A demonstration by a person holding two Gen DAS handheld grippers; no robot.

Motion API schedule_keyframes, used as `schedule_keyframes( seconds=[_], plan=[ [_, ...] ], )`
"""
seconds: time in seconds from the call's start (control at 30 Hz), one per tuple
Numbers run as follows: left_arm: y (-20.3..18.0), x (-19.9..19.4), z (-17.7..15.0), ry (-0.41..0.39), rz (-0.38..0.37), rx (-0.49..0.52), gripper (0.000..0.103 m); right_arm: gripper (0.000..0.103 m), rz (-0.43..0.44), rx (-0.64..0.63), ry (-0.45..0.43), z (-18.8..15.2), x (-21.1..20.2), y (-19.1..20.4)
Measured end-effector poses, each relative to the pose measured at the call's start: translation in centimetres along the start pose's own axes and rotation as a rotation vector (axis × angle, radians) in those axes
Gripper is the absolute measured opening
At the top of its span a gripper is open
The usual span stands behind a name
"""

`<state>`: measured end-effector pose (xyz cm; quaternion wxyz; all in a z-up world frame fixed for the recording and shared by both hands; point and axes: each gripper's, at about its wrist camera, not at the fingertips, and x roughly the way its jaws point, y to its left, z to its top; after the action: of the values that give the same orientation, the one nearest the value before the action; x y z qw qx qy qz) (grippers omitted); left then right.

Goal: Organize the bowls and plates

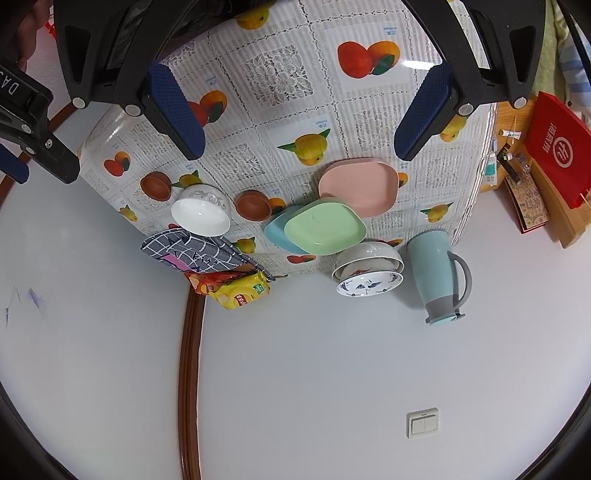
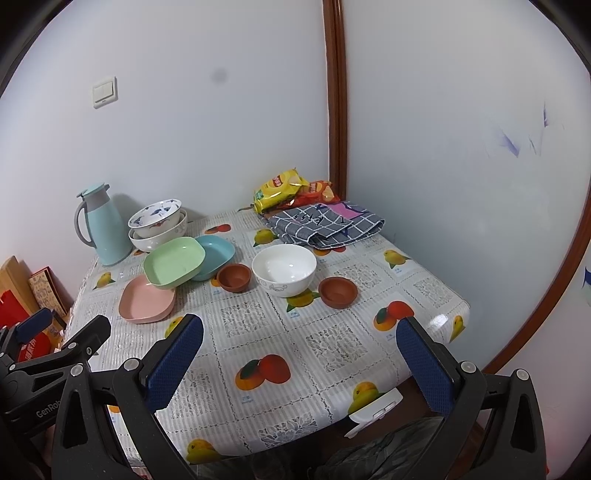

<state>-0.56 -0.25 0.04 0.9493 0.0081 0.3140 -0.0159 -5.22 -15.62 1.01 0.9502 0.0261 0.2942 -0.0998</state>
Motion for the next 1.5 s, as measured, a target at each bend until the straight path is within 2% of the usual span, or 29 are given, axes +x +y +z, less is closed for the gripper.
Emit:
schedule_keyframes(
  seconds=[1.5],
  plan=[
    [0.10,-0.10,-0.30,-0.006,-0.008,0.002,0.103,0.103,-0.001,0.001,-0.013,0.17,-0.23,-0.40]
  ],
)
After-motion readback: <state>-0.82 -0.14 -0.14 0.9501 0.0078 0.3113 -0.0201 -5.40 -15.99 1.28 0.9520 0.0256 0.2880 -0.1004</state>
